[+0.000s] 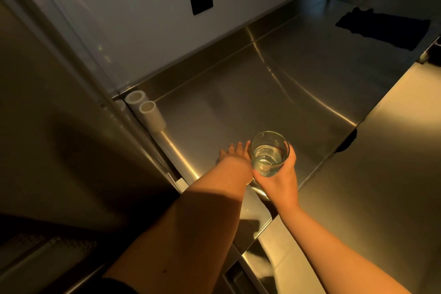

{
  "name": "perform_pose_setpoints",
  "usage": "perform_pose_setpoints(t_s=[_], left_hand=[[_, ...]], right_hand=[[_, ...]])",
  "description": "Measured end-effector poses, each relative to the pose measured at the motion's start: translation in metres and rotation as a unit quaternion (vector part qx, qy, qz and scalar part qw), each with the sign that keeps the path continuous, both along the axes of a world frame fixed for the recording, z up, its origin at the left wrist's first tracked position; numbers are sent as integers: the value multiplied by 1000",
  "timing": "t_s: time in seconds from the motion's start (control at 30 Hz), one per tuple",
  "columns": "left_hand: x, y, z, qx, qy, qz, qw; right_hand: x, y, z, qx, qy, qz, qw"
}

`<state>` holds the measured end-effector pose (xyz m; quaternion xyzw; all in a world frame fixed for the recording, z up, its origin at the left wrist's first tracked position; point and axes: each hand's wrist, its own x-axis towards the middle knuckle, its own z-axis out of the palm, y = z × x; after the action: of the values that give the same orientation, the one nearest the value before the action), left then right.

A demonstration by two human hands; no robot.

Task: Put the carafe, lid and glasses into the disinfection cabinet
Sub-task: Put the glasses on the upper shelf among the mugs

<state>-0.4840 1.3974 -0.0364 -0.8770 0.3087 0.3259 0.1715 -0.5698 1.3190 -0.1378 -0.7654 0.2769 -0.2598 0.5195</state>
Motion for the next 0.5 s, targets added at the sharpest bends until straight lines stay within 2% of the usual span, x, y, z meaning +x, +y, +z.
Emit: perform_pose_setpoints(t_s=[0.17,0.3,0.43,0.5], left_hand=[[-3,0,6,-45,26,2,999],[-5,-4,10,-151,106,65,981],[0,-8,22,-282,151,189,928],[3,-8,30,-338,178,293,876]], right_hand=[[-9,-4,18,-11,7,7,1000],[-18,-11,43,-25,-4,6,1000],[-27,-21,76,-51,-17,9,999],[-31,-25,94,-60,-26,11,998]])
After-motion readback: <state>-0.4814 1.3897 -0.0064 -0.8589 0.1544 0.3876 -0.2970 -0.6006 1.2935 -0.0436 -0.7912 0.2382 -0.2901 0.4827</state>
